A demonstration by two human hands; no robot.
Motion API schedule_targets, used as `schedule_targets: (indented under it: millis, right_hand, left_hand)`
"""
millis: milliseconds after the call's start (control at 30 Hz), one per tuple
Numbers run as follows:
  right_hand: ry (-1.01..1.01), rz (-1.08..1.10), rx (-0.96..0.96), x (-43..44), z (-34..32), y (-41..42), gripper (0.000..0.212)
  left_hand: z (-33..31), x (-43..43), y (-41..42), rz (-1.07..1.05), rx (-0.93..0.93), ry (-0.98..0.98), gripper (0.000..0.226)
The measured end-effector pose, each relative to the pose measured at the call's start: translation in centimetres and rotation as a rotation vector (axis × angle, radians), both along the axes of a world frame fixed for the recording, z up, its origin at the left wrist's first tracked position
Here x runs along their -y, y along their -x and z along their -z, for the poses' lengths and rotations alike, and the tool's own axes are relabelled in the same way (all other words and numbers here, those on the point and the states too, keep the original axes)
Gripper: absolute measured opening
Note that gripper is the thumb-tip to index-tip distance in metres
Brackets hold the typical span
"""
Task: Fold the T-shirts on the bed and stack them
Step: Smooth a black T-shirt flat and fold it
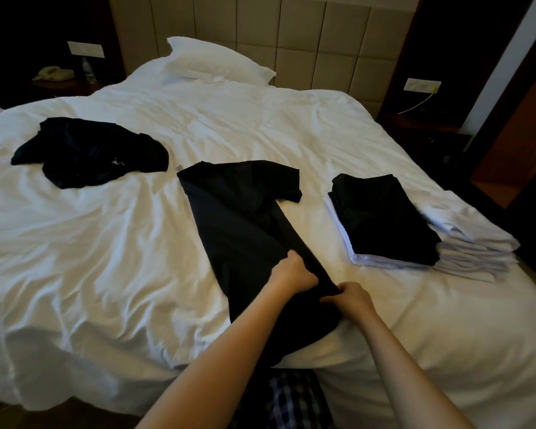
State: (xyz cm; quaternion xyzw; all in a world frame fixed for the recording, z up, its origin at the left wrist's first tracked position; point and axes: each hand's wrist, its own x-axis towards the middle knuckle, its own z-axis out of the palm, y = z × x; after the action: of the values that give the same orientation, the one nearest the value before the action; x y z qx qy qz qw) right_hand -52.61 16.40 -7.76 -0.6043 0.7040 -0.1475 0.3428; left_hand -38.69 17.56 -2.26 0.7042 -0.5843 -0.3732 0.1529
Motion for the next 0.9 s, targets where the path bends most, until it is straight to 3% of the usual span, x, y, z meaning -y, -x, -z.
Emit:
schedule_targets:
  millis: [67,133,267,400,467,667,800,900]
  right_hand:
    - [0.178,0.025,-0.187,0.3,-0.5,0.1,0.016]
    - [0.325,0.047,-0.133,1.1,-1.6,-0.6,0.016]
    - [0.14,-0.082,0.182,3.9,-4.1,-4.3,0.009]
    - [0.03,-0.15,0.19,5.4,-4.4,-7.9,0.029]
    - [0.024,-0.158,0.144,5.8,-3.9,-8.8,0.033]
    - [0.075,-0.067,0.194,6.9,-2.0,-8.7,0.026]
    - [0.195,-0.007,0.249,7.3,-1.3,-8.4,0.019]
    - [0.259,0.014,0.199,8.2,-0.8,-7.7,0.019]
  left_hand:
    - [0.5,-0.4,0.1,0.049,0.009,-0.06,0.075]
    - [1.0,-0.8,-0.4,0.082,0.025,-0.074,0.075]
    - [0.8,-1.5,-1.8,0.194,0.009,-0.197,0.06]
    - [-0.3,-0.1,-3.4,0.285,0.045,-0.329,0.038]
    - [-0.9,1.5,-4.7,0.216,0.072,-0.262,0.032]
    - [-0.8,7.1,-7.7,-0.039,0.053,0.261,0.028]
    - [0.7,11.3,-8.3,-0.127,0.039,0.287,0.027]
    - [1.7,14.3,-7.9,-0.176,0.094,0.22,0.047]
